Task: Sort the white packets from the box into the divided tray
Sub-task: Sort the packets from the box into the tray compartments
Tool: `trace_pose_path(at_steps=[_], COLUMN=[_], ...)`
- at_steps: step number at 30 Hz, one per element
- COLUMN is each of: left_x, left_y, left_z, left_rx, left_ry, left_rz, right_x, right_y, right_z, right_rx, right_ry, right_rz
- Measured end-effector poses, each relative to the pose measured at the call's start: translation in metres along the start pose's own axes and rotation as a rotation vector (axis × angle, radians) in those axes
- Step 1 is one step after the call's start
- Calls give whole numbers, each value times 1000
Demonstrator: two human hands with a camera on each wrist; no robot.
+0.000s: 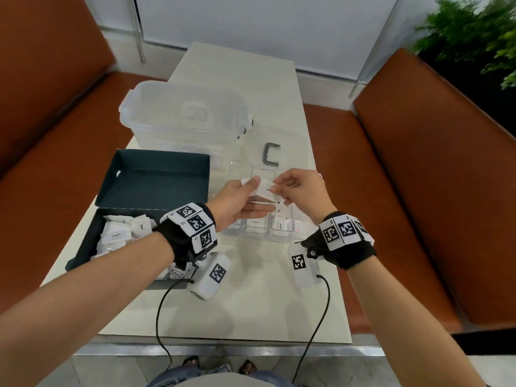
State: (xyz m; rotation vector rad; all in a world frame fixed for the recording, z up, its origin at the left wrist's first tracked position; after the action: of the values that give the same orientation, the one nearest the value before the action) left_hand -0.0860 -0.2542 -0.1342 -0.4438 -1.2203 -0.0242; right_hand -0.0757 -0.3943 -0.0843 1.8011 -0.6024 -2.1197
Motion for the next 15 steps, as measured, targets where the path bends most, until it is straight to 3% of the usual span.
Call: trace_pose_path(at_steps=[4, 8, 15], left_x=[-4, -7, -12], left_y=[-4, 2, -4], left_z=[-2, -5, -12], left_rx=[-16, 33, 38], left_ry=[-6, -16, -38], left_rz=[-89, -164, -360], right_x=[35, 62, 47], right_y=[25, 20, 0], right_z=[-5, 3, 7], right_rx=[30, -65, -162], right_ry=[-208, -383, -297], right_rz=[-106, -200, -214])
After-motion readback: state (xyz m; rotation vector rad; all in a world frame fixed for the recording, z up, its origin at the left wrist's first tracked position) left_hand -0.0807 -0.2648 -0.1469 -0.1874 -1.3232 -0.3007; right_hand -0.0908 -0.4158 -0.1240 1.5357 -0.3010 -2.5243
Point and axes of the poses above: each hand's wrist, its own z-axis away from the middle knuckle, its own y-axis out of the back of the hand, x = y × z, the point moved 9 cm from there along -z, towards the middle knuckle, and after that the axes turned 8 degrees about -y, right-handed, at the moved point
